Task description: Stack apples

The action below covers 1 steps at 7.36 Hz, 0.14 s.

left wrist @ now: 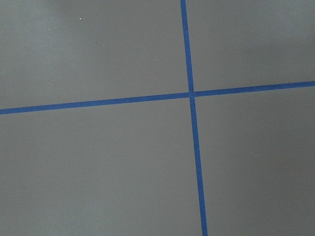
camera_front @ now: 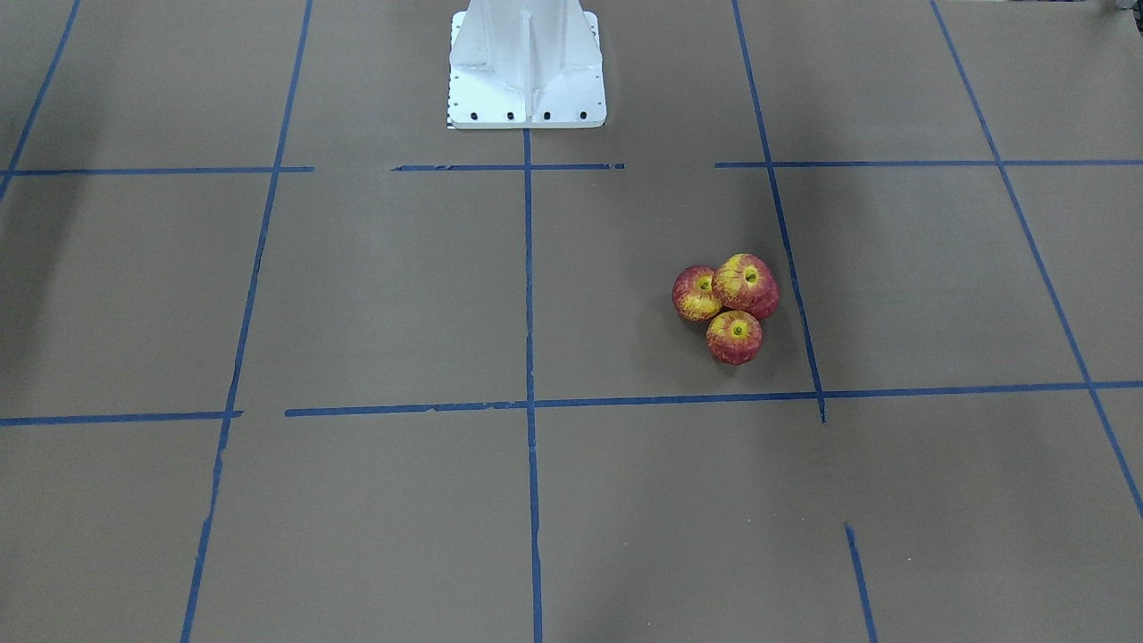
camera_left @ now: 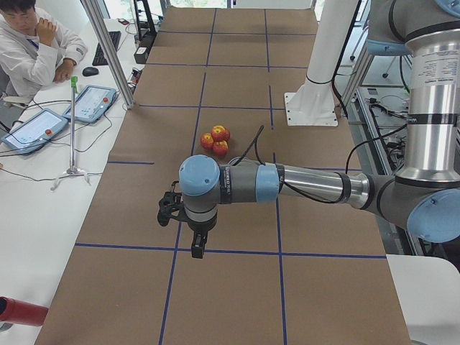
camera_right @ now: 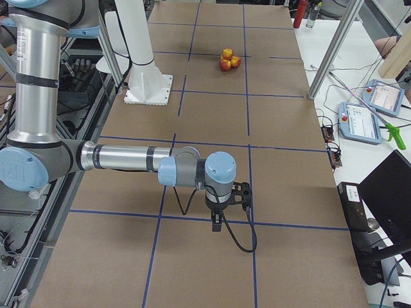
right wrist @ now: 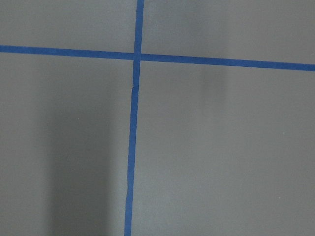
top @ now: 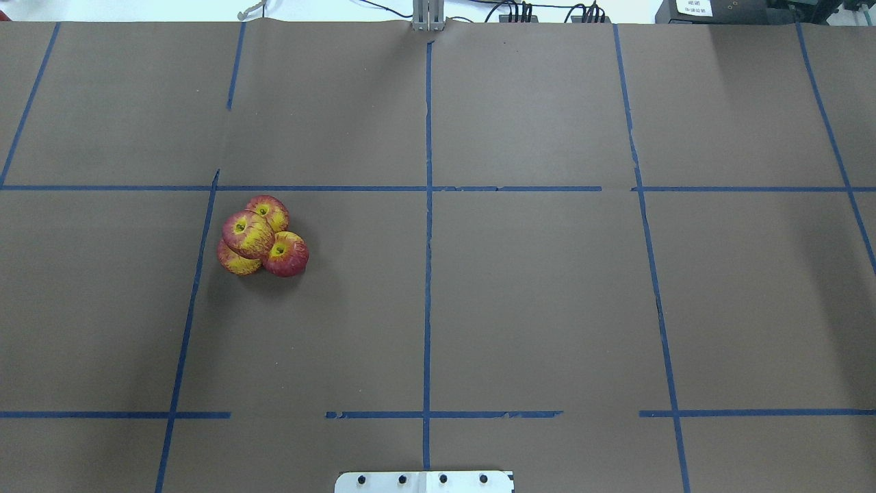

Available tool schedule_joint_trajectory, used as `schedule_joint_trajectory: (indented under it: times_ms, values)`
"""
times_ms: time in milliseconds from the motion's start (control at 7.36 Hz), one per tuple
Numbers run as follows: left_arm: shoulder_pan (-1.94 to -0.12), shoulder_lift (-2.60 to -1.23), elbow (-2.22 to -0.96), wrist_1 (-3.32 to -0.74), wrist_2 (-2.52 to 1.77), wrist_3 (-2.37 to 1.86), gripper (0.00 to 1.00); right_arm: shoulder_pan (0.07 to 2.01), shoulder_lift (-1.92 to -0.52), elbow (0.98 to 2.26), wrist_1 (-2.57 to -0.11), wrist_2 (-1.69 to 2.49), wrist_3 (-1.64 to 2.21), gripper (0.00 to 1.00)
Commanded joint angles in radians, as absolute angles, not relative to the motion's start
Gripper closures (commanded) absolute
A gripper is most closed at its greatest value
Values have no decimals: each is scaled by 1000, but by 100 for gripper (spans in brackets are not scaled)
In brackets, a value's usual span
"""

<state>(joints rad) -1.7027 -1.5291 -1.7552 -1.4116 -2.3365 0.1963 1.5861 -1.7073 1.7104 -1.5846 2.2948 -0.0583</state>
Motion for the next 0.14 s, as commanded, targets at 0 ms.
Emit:
schedule_joint_trajectory:
  times_ms: [0]
  values:
    - [-1703, -1529, -1763, -1411, -2336, 196, 0, 1586, -1707, 1710, -1585, 2295, -58, 0]
